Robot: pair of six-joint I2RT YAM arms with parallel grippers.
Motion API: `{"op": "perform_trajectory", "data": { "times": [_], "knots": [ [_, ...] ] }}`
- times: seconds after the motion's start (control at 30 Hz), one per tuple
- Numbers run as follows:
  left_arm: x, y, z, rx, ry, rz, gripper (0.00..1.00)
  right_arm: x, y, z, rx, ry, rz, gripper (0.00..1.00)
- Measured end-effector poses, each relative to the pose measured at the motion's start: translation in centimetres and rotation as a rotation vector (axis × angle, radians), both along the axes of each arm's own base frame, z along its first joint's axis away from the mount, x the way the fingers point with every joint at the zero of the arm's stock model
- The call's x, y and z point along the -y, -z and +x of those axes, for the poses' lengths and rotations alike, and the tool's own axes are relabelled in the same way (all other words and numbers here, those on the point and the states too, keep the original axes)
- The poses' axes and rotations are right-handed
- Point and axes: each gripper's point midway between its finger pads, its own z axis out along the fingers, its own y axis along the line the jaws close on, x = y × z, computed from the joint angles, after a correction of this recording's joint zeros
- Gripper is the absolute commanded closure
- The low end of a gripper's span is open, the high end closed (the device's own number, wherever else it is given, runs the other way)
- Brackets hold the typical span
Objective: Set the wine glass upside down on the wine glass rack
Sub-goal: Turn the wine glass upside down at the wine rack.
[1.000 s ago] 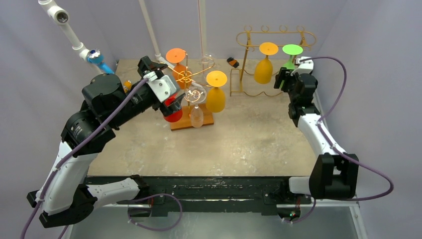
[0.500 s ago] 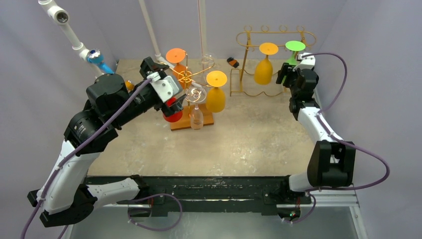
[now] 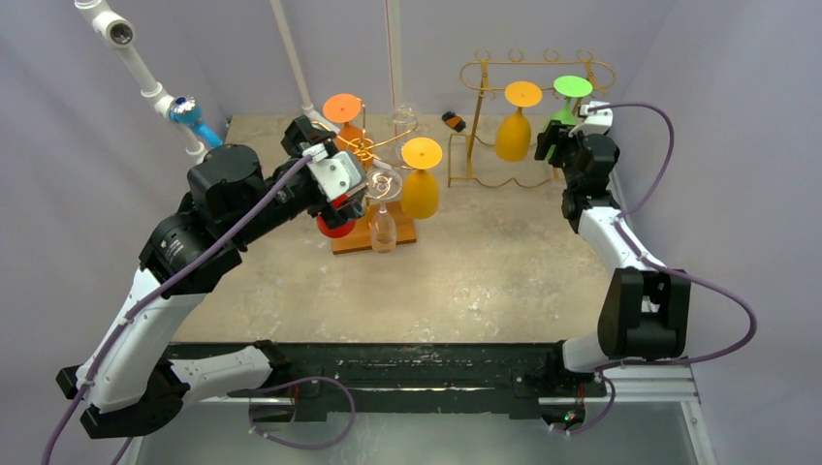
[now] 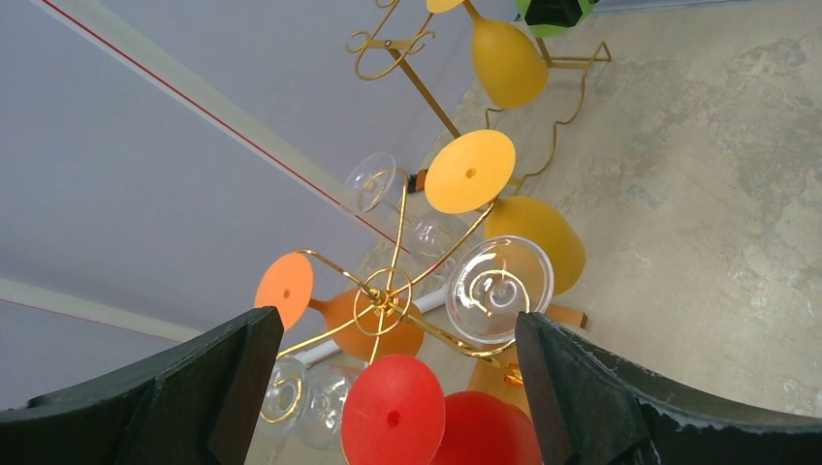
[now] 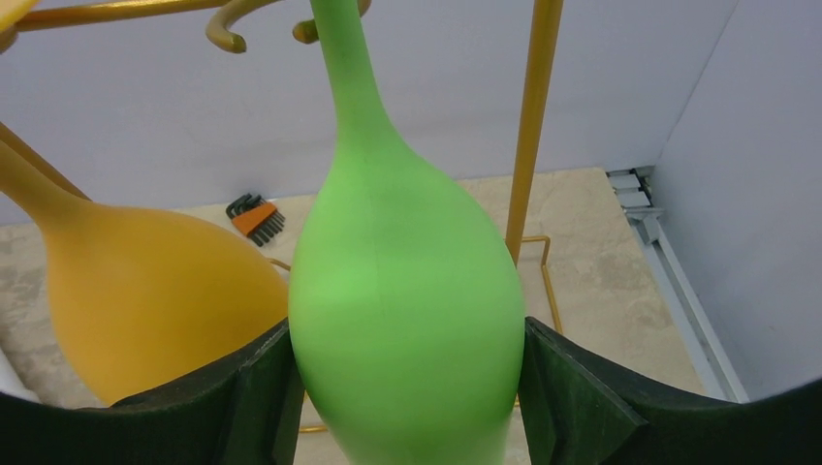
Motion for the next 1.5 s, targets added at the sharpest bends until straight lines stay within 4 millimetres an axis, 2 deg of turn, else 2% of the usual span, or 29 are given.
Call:
{"op": "perform_trajectory", "data": {
  "times": [0.2,1.3,1.4,1.5],
  "knots": [
    [0.1,0.3,0.1,-0.002,-0.001,0.006,0.00,-0.3,0.2,-0.9,0.012,-0.011,0.016,0.59],
    [-0.2,0.4,0.1,0.013,-0.010,0.004,0.00,-1.4,0.0,-0.9,0.024,-0.072,0.024,0.58],
    [-0.3,0.4,0.0,0.014,-0.010,0.002,0.00,-1.4,0.2,-0.8,0.018,-0.072,0.023,0.58],
    [-0.3,0.4,0.0,0.015,-0.010,0.002,0.00,-1.4,1.3,-0.5,-0.007,-0.072,0.023,0.58]
  ]
}}
